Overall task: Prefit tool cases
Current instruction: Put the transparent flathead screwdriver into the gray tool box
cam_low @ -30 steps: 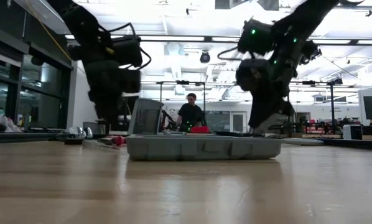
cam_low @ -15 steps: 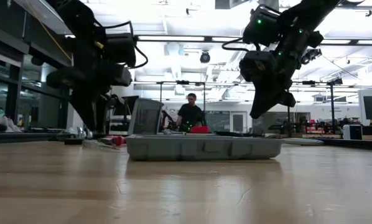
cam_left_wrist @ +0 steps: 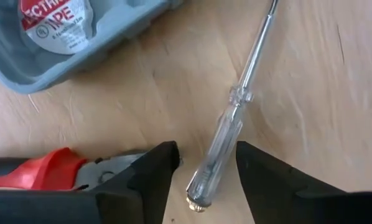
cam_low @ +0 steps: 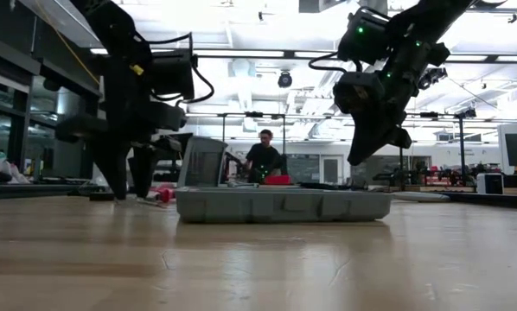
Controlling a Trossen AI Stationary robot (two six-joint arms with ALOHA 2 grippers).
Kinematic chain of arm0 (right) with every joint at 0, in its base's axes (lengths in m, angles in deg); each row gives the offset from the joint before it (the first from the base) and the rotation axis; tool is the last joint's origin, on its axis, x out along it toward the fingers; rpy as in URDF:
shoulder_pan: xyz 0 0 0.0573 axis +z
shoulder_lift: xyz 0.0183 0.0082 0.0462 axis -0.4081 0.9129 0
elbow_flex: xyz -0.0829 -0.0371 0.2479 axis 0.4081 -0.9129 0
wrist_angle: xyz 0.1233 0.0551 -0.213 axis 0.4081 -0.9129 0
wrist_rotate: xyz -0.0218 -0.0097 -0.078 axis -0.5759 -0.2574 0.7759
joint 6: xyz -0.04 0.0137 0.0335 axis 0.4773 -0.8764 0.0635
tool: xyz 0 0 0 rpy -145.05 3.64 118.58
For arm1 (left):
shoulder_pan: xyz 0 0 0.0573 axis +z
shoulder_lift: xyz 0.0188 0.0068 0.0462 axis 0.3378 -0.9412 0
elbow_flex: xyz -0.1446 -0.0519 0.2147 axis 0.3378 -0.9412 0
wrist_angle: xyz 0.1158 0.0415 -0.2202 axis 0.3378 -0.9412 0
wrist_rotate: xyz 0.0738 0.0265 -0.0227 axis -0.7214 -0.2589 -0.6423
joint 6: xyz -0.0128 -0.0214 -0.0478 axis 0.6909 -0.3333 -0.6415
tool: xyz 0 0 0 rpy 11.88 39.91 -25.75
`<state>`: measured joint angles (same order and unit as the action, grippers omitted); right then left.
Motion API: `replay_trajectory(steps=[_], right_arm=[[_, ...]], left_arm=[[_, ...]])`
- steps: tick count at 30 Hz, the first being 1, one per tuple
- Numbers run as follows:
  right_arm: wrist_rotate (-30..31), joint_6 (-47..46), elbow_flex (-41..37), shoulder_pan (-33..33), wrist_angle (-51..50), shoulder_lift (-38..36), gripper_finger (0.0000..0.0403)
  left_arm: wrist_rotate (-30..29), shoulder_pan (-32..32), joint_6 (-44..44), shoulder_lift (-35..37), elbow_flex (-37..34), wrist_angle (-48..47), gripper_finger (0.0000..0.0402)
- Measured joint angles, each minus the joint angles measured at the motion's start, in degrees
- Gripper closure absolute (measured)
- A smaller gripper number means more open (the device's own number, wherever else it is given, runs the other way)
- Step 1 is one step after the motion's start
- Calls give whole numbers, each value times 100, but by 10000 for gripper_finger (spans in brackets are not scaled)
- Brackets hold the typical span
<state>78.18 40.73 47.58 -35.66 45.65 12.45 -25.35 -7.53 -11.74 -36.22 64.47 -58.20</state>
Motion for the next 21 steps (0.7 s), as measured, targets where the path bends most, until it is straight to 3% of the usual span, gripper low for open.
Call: replay_trajectory(steps=[11, 21], right_arm=[[308, -289, -2, 5, -5, 0, 403], [638, -896, -4, 702, -35, 2, 403]], left_arm=[[266, -125, -1092, -365, -18, 251, 308], [510, -36, -2120, -424, -27, 400, 375]])
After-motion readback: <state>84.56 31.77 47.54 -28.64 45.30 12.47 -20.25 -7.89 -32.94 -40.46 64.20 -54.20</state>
